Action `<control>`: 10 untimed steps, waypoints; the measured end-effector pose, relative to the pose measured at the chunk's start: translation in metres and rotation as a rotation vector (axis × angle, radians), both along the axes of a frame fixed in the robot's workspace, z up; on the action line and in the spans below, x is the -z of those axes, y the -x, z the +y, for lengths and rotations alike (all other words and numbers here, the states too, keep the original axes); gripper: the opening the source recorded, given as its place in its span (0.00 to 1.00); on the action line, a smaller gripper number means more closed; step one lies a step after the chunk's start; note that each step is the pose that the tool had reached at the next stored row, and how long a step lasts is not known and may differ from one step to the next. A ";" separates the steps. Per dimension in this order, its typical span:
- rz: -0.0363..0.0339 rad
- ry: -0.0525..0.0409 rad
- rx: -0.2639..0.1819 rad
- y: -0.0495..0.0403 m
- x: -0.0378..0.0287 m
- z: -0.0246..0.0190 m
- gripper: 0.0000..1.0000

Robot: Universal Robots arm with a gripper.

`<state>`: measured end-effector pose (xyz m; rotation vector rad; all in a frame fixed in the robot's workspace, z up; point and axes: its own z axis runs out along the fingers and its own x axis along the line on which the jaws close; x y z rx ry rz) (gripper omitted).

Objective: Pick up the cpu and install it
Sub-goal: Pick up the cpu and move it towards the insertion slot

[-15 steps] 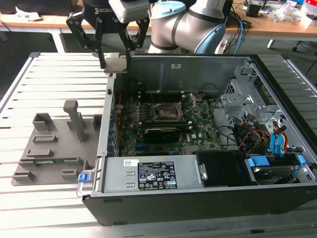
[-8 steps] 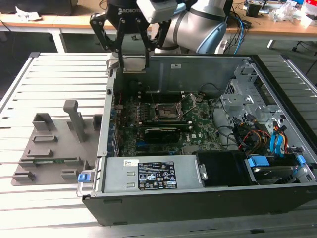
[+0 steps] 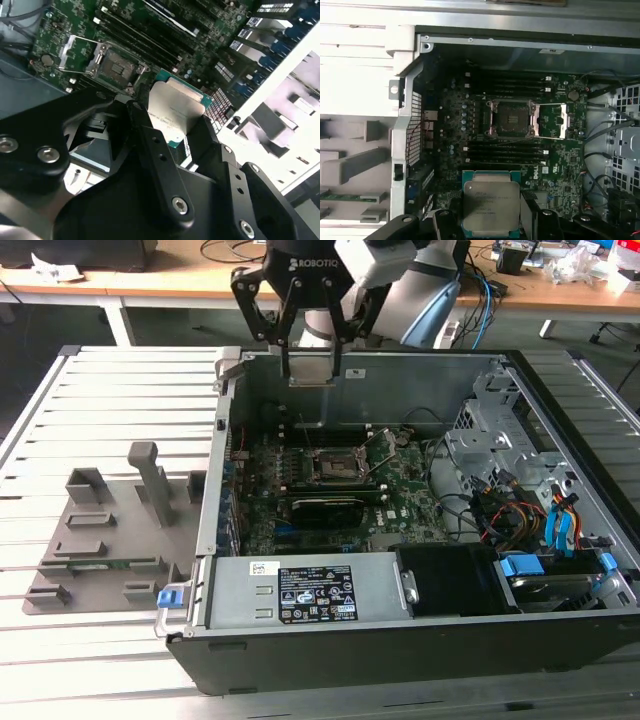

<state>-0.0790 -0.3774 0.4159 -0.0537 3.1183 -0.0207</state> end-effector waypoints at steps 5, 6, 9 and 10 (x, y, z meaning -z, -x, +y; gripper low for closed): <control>0.0016 0.0034 0.000 -0.0176 0.0100 0.0043 0.55; 0.0015 0.0042 0.000 -0.0194 0.0104 0.0048 0.55; 0.0016 0.0078 0.000 -0.0287 0.0125 0.0069 0.55; 0.0018 0.0096 0.000 -0.0335 0.0140 0.0077 0.55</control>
